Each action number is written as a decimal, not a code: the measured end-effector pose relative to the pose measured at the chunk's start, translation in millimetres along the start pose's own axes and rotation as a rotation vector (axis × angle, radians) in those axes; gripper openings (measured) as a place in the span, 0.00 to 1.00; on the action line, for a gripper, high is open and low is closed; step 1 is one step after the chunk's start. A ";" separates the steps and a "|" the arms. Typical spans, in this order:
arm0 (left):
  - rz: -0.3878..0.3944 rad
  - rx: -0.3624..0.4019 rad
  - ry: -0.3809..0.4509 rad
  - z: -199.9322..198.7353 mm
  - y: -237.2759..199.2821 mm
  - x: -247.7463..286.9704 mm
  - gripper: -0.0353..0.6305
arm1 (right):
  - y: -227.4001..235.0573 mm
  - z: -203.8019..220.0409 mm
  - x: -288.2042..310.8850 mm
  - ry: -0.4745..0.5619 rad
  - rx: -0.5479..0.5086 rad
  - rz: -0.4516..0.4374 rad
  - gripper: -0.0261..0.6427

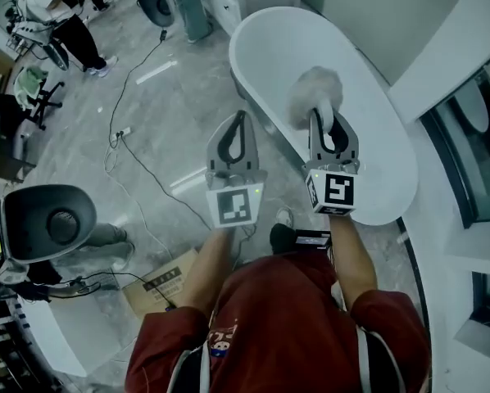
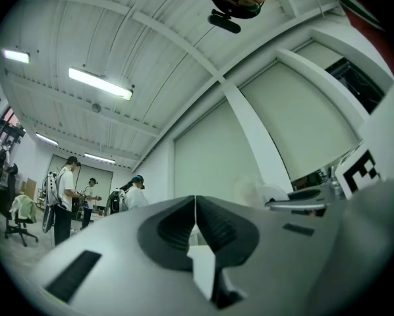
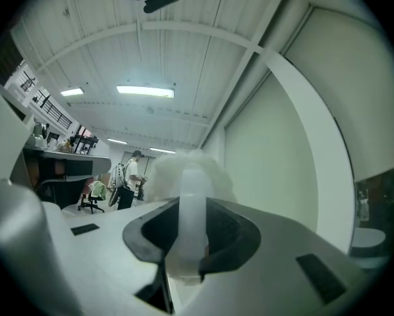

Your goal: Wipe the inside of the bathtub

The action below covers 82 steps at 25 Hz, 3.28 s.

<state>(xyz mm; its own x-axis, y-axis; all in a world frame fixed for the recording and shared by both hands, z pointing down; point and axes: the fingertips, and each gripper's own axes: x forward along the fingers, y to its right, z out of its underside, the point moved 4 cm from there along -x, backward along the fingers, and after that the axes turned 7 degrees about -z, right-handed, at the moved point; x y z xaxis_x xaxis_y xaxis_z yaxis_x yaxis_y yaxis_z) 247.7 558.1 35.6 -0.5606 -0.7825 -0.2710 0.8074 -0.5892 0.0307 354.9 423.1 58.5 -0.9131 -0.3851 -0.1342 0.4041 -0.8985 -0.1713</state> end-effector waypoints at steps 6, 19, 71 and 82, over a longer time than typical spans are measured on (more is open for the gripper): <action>-0.032 0.016 0.009 22.9 19.9 73.7 0.08 | 58.2 24.8 53.4 0.010 0.030 -0.017 0.18; -0.049 0.043 -0.012 60.9 44.8 167.7 0.08 | 124.5 68.6 125.5 -0.011 0.106 -0.036 0.18; 0.153 0.031 -0.174 334.9 -127.4 549.1 0.08 | 84.6 369.6 543.4 -0.478 0.446 -0.057 0.18; 0.225 0.014 -0.207 429.3 -122.4 612.7 0.08 | 74.2 486.3 591.7 -0.642 0.617 -0.020 0.18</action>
<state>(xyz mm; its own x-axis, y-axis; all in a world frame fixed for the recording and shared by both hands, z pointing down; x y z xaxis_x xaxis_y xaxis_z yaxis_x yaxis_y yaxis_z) -273.5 64.3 278.8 -0.3951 -0.9171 -0.0540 0.9136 -0.3984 0.0810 -182.0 26.1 441.1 -0.8491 -0.2454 0.4677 0.4555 -0.7887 0.4130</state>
